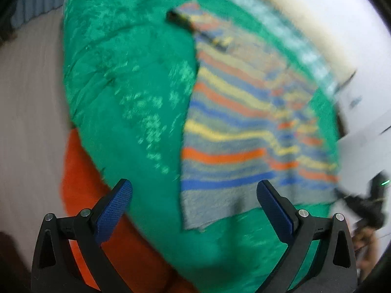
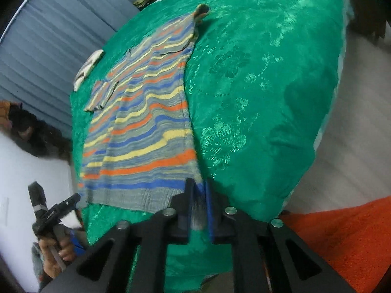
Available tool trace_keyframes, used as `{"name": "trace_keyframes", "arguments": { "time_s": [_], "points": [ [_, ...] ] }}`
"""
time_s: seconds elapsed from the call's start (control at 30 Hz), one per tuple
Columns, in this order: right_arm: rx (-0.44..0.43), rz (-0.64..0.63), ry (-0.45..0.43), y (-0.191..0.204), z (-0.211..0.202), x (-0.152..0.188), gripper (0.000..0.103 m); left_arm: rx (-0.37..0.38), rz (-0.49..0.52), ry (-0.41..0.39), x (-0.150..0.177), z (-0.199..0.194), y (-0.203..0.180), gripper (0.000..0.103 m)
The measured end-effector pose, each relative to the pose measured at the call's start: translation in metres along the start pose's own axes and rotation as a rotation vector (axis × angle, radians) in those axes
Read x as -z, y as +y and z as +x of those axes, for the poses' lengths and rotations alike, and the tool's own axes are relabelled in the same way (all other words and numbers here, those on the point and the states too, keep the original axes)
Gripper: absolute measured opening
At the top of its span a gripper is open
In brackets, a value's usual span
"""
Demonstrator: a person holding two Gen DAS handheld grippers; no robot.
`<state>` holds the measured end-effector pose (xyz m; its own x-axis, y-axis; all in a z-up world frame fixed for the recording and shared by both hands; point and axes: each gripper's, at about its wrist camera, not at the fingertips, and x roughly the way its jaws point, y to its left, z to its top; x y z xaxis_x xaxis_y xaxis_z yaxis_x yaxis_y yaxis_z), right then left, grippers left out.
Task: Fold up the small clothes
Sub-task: 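Grasp the grey ribbed hem of the striped sweater with both grippers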
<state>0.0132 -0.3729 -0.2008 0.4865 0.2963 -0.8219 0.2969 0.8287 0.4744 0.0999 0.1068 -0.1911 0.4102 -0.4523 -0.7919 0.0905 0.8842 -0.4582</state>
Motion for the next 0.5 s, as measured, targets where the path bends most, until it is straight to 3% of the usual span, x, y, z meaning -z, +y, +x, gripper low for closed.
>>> {"name": "trace_keyframes", "arguments": {
  "time_s": [0.07,0.13,0.23,0.3,0.33,0.4,0.43,0.5],
  "points": [
    [-0.043,0.024,-0.002,-0.004,0.000,0.002,0.031,0.040,-0.019,-0.005,0.001,-0.002,0.003,0.102],
    [-0.080,0.031,0.001,-0.004,0.000,0.005,0.042,0.013,-0.014,0.040,-0.001,0.002,0.003,0.102],
    [-0.114,0.017,0.002,0.001,0.002,0.008,0.043,0.004,-0.028,0.075,-0.003,0.006,0.005,0.097],
    [-0.122,0.025,0.001,-0.002,0.003,0.010,0.043,-0.019,-0.044,0.093,-0.003,0.010,0.003,0.073],
    [-0.123,0.033,0.003,-0.004,0.003,0.010,0.043,-0.033,-0.038,0.109,-0.003,0.012,0.000,0.068],
    [-0.134,0.045,0.008,-0.007,0.004,0.011,0.043,-0.061,-0.011,0.124,-0.001,0.011,-0.004,0.045],
    [-0.137,0.041,0.012,-0.007,0.004,0.012,0.043,-0.083,0.009,0.135,0.000,0.010,-0.007,0.039],
    [-0.130,0.002,0.024,-0.003,0.007,0.013,0.037,-0.104,0.043,0.143,0.001,0.008,-0.010,0.011]
  ]
}}
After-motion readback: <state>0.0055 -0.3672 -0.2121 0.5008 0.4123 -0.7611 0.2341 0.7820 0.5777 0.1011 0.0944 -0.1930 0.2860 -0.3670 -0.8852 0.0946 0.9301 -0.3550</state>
